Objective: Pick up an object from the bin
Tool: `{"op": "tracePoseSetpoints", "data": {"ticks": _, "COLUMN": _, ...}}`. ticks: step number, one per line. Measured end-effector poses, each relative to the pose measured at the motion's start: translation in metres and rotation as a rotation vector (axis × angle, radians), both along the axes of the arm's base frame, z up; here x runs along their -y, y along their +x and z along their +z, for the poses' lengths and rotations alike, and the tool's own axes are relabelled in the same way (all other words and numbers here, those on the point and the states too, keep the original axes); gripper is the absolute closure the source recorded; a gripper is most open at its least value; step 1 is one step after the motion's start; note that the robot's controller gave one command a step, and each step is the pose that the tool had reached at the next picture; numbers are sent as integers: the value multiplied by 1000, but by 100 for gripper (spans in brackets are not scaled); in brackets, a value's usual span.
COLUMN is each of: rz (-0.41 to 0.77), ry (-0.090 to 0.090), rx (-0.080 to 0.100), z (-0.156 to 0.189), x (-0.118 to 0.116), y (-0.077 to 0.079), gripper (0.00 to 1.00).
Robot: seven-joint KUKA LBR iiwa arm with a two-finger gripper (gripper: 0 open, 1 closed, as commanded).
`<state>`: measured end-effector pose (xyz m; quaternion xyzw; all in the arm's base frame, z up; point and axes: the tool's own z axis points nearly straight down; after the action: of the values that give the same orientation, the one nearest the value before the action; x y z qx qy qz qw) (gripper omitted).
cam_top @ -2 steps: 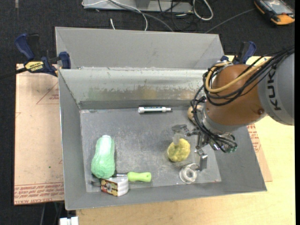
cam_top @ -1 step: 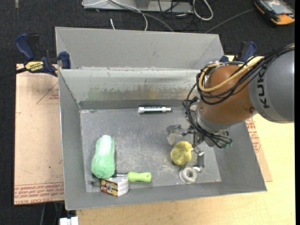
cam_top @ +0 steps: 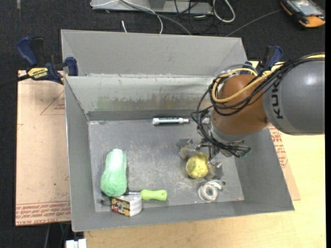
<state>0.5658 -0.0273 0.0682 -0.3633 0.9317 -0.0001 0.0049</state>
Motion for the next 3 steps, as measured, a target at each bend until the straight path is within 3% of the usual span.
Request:
{"op": "tracePoseSetpoints", "data": {"ticks": 1, "rz": -117, "ry": 2, "rx": 3, "z": 2, "x": 10, "y": -10, "gripper": 100}}
{"op": "tracePoseSetpoints", "data": {"ticks": 3, "rz": -118, "ry": 3, "rx": -6, "z": 11, "x": 10, "y": -12, "gripper": 100}}
